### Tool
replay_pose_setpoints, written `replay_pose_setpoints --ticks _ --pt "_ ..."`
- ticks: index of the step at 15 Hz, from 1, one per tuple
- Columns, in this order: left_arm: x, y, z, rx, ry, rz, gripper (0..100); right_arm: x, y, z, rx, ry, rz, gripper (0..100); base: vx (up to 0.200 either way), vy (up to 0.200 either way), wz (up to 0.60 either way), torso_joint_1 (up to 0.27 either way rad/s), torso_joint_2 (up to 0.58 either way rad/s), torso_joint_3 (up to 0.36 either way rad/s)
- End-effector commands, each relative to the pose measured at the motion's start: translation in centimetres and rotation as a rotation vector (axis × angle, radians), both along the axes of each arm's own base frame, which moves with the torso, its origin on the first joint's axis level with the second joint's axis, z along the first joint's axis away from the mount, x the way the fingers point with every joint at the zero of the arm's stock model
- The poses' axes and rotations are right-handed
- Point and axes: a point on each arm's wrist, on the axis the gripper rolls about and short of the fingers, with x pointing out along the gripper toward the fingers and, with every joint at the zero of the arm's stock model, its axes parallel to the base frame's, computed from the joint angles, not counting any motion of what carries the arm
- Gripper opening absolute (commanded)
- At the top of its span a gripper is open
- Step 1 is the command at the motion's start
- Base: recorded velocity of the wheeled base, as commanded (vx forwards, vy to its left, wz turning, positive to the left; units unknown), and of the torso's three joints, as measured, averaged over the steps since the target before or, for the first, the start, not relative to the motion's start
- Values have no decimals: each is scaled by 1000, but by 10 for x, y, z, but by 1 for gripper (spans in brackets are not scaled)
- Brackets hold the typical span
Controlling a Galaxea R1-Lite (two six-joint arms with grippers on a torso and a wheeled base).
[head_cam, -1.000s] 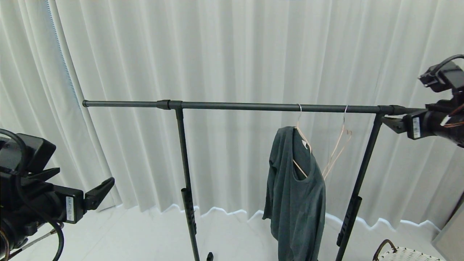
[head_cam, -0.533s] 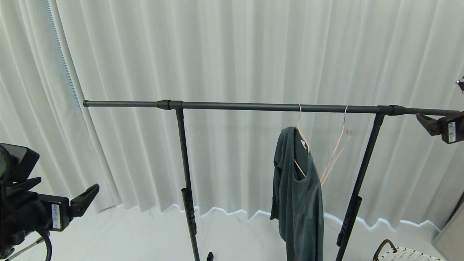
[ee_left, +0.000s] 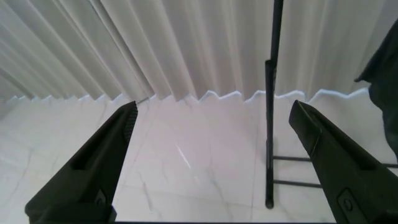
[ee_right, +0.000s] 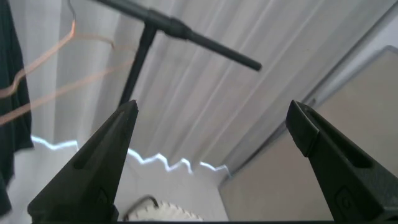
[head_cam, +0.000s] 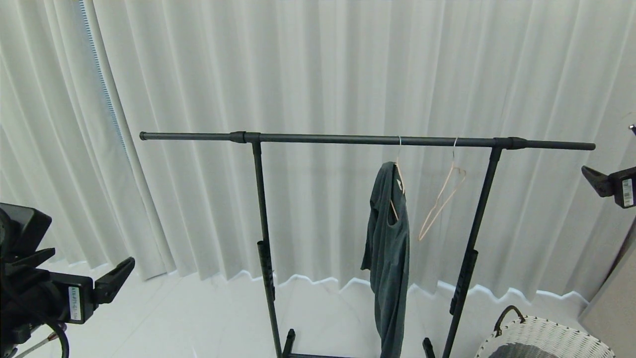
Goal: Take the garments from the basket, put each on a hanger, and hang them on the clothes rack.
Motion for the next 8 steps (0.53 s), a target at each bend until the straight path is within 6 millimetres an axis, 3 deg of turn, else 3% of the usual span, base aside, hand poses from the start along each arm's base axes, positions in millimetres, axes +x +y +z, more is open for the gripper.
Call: replay_pose_setpoints --ticks 1,3,8 --pt "-4 -1 -4 0 10 -3 100 -1 -1 -6 -7 20 -6 100 -200 0 0 7 2 2" --pt "-12 -1 -12 0 24 -9 100 -5 -4 -9 -9 17 -20 100 0 0 0 0 0 0" --pt "-60 -2 -66 25 133 -14 100 -21 -8 -26 -34 55 -39 100 0 0 0 0 0 0"
